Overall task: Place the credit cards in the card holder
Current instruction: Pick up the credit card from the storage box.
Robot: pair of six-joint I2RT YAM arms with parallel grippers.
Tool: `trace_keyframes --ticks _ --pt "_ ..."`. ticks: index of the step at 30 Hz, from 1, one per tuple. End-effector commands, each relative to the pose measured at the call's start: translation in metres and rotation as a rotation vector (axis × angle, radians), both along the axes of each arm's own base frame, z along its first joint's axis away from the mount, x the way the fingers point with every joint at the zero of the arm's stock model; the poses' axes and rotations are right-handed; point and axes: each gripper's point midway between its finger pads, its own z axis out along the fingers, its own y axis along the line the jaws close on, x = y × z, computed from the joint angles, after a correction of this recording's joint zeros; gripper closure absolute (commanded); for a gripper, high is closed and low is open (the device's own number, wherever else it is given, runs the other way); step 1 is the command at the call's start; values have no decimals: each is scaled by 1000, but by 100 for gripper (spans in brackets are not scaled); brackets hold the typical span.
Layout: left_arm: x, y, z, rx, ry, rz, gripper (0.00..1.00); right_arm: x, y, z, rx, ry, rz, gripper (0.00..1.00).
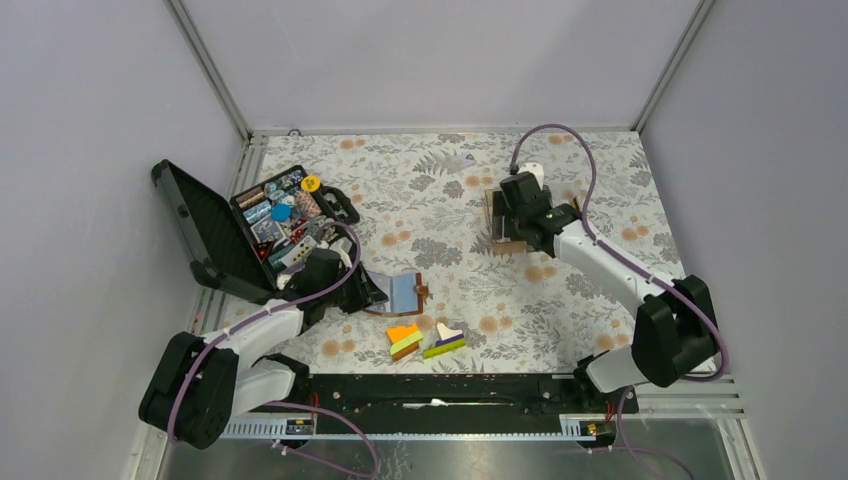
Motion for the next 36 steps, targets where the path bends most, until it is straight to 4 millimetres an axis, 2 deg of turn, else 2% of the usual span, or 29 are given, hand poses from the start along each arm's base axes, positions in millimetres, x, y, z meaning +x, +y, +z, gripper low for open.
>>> trace_keyframes --ticks 1,6,11,16,25,29,36 --pt "21 0 25 -5 -105 5 63 23 -41 8 -109 -1 -73 24" --pt "22 4 25 11 -99 6 64 52 -77 -1 -145 24 -152 26" --pt "25 6 21 18 -84 11 67 81 -100 -19 -254 64 -185 26" --pt "26 6 20 11 -75 10 69 100 -118 -39 -360 125 -191 27" --pt "28 7 25 6 -83 14 70 107 -140 -57 -459 187 -197 27" --pt "28 8 24 6 -76 15 71 108 -151 -57 -481 192 -221 28" --pt "28 9 24 6 -76 18 71 109 -154 -50 -484 179 -228 30"
